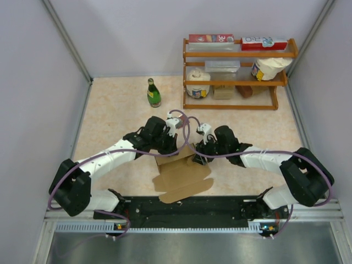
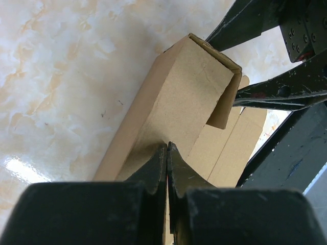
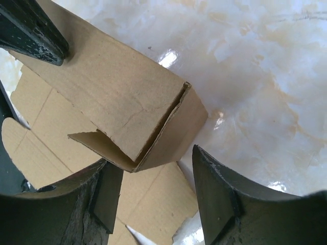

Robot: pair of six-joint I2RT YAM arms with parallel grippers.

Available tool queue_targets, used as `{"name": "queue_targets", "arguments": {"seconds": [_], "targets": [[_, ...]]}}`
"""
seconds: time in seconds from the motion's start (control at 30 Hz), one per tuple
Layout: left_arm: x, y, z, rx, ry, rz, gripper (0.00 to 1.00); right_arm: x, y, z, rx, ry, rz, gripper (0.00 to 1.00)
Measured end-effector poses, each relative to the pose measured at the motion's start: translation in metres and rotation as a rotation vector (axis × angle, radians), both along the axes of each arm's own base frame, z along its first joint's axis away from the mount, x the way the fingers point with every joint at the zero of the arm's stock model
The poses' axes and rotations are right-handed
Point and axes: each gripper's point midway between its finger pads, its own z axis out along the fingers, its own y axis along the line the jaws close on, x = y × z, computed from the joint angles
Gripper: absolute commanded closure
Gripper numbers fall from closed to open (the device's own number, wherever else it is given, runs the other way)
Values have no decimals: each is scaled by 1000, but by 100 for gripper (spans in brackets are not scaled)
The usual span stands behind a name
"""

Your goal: Fold the paper box

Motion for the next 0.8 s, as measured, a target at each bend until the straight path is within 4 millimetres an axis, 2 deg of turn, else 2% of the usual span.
{"name": "queue_targets", "arguments": {"seconds": [0.4,0.8], "targets": [[-3,-2,-2,-9,26,0,100,3,5,-13,50,-62,-14,44],[3,-8,6,-17,24,-3,98,12,13,-4,107,-123,-32,44]]}}
